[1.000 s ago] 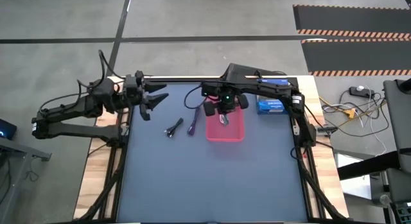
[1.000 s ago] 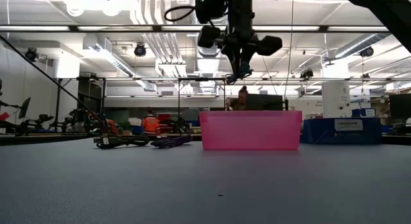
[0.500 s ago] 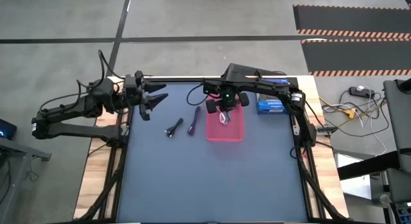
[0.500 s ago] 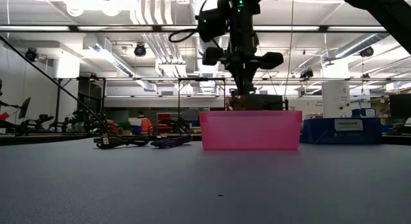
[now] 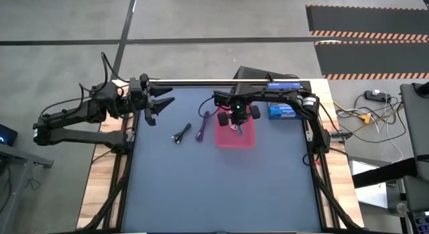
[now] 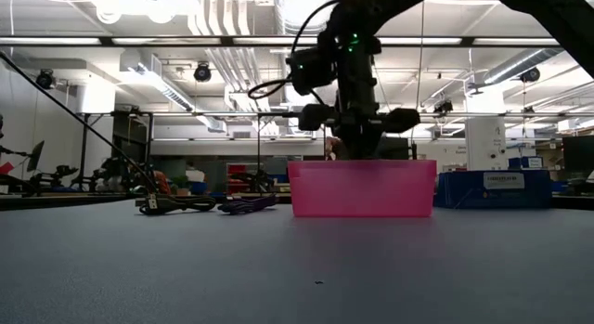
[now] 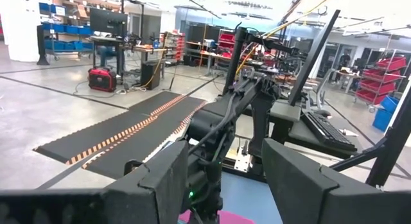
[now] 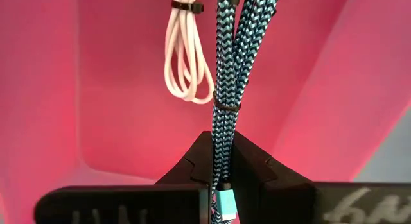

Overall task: Pick and place USB-C Cables
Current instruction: Put the blue USB cable into the red bin

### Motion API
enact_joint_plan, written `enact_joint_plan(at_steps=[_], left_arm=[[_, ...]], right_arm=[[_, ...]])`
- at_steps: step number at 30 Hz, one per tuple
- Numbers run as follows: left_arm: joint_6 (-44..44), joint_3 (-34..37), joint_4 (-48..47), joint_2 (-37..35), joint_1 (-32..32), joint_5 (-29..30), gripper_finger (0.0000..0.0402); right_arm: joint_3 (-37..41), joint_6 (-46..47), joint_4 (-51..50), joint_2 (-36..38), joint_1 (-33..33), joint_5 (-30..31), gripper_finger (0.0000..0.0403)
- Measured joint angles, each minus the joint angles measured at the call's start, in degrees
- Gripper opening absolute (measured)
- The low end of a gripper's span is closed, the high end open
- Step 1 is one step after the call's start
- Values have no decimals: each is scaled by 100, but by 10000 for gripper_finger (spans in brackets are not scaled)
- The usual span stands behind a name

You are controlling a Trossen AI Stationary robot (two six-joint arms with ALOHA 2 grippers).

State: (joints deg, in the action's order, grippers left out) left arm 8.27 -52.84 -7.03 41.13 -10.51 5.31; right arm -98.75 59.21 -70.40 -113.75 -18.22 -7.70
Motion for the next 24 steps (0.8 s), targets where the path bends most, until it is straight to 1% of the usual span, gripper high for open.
enact_joint_plan(at_steps=[3,7,13,24], left_arm=[[3,0,-2,7,-2,139,183],[3,0,2,16,0,268,183],[3,0,1,69,-1,270,183],[3,0,3,298,0,270,183]], right_arm=[[155,96,195,2,-17,-5,21],[269,221,215,7,-32,12,21],[388,276,244,7,-57,187,21],[615,323,537,7,-76,195,21]])
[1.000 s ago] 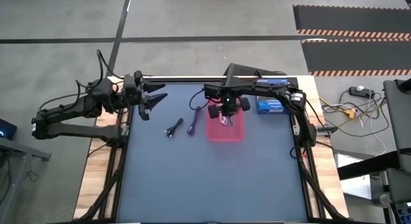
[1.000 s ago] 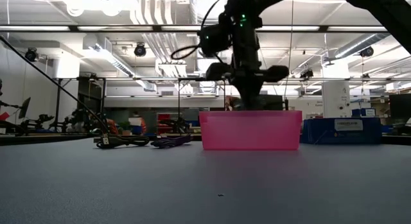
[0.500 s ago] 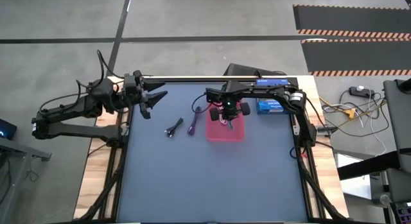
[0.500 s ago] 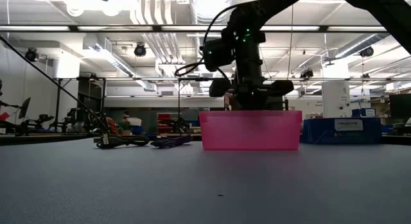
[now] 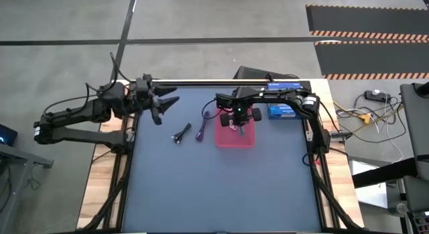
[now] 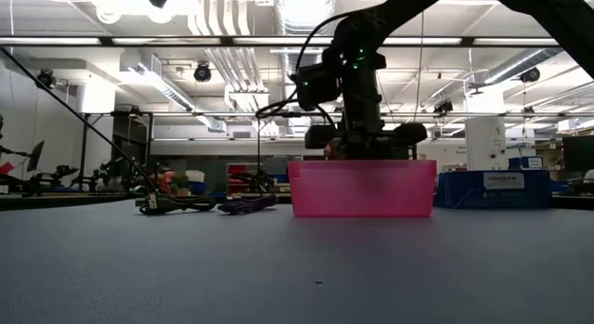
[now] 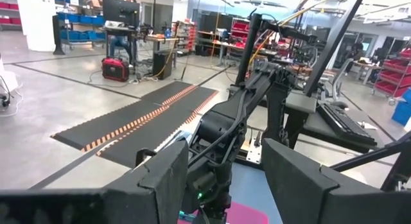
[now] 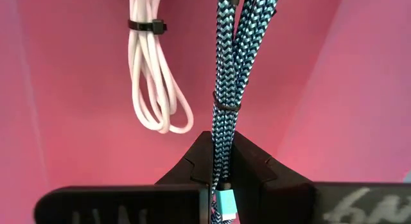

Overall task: Pick and place USB-C Cables
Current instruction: Put the blue USB cable into the red bin

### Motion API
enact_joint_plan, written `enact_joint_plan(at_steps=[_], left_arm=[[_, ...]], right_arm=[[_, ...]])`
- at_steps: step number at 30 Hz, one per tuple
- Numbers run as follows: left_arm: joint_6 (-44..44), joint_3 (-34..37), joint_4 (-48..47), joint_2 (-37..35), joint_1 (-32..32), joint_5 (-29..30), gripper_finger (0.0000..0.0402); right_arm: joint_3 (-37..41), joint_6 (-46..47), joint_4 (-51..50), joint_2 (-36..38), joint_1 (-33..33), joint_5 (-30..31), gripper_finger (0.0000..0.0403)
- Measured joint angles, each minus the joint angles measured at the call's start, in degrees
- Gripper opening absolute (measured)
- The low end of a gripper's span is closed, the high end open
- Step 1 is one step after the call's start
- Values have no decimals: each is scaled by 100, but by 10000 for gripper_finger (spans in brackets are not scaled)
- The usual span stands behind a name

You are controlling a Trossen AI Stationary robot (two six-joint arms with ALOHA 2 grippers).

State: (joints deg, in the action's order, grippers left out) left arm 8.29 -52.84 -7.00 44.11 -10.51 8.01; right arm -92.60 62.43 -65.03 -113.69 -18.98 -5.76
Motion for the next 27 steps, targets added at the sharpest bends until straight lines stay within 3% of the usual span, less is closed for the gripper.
enact_joint_plan(at_steps=[27], left_arm=[[-20,0,2,123,1,0,183]], right_arm=[[52,59,242,-42,-4,280,29]])
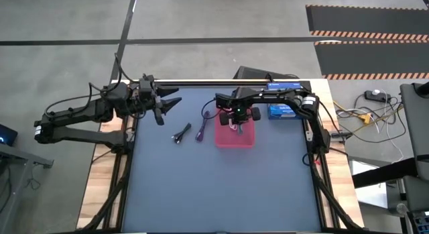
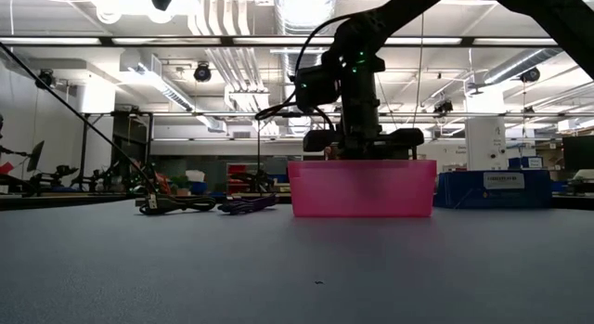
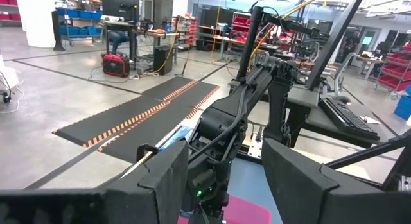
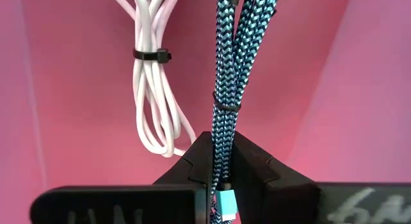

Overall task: Pick and place USB-C Cables
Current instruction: Put the blue USB cable into the red bin, then put the black USB cable into the red bin

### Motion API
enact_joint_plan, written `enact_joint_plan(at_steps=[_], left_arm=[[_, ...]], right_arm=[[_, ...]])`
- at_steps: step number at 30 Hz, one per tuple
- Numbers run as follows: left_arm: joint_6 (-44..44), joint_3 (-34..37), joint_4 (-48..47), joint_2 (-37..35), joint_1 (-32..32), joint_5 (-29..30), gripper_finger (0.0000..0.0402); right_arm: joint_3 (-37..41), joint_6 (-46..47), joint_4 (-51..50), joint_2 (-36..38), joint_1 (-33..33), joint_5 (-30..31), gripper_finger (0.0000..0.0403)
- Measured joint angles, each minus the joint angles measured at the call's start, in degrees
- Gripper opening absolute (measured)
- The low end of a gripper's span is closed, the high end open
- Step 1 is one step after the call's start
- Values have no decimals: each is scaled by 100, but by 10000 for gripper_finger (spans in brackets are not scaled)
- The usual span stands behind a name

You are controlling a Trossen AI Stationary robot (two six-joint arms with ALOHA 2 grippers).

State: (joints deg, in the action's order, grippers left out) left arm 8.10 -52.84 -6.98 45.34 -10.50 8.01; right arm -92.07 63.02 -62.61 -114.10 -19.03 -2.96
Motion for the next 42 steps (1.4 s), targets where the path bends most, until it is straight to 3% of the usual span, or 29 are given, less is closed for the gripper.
enact_joint_plan(at_steps=[11,22,28,35,42], left_arm=[[-1,0,0,0,0,0,183],[0,0,0,3,-1,-2,183],[5,0,-3,33,-1,-1,183],[72,0,-55,271,-2,44,183],[856,2,-394,756,-2,312,183]], right_arm=[[2,0,18,0,0,2,34],[2,-5,15,0,-2,0,124],[-6,-97,-19,124,-2,-7,151],[-73,-370,13,565,-2,0,155],[-92,-1111,36,1190,0,0,140]])
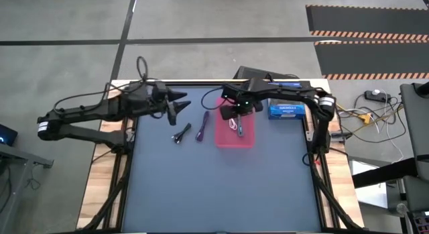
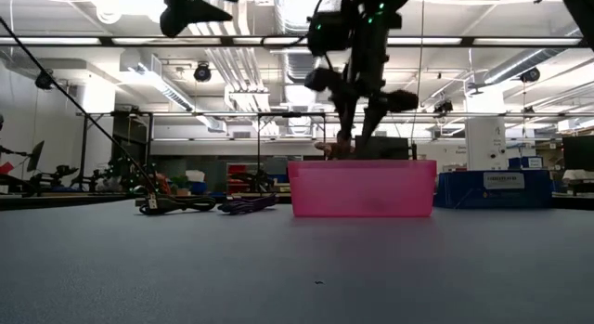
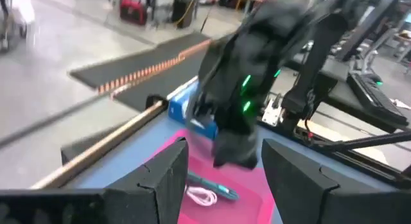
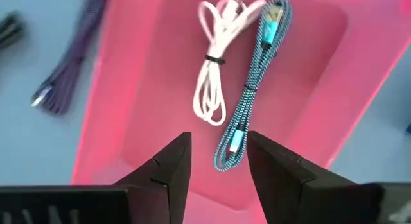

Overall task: Pick and place USB-C Cables
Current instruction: Put the black USB cable into the red bin

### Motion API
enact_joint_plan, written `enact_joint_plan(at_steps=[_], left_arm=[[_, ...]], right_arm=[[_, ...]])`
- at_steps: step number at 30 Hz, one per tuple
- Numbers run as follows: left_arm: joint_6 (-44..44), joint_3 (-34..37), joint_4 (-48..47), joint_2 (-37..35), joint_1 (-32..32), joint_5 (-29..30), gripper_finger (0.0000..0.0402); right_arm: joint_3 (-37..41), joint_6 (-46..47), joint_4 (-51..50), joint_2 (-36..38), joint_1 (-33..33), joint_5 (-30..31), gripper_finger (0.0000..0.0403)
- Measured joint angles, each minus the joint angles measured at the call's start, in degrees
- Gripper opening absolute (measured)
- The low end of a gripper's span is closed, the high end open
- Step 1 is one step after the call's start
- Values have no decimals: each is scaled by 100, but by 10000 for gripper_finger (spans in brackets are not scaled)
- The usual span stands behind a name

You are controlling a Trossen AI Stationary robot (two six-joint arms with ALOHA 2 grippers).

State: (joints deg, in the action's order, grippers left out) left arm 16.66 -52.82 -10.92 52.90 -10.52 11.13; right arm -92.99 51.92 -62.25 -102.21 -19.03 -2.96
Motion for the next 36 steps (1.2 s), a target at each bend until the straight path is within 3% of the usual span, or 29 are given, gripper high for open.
enact_joint_plan(at_steps=[8,18,23,32,36], left_arm=[[1488,0,-720,865,0,8,183],[3088,-93,-3132,2152,0,-101,183],[3093,-184,-3823,2869,-2,-410,183],[2573,-293,-3853,3600,-39,-510,183],[1735,-278,-3757,3670,-52,-510,183]], right_arm=[[0,-1080,38,790,0,10,126],[0,-1780,150,1502,-2,387,120],[0,-2029,150,1660,-2,465,114],[13,-2355,148,1682,-2,461,103],[15,-2409,145,1682,-2,461,99]])
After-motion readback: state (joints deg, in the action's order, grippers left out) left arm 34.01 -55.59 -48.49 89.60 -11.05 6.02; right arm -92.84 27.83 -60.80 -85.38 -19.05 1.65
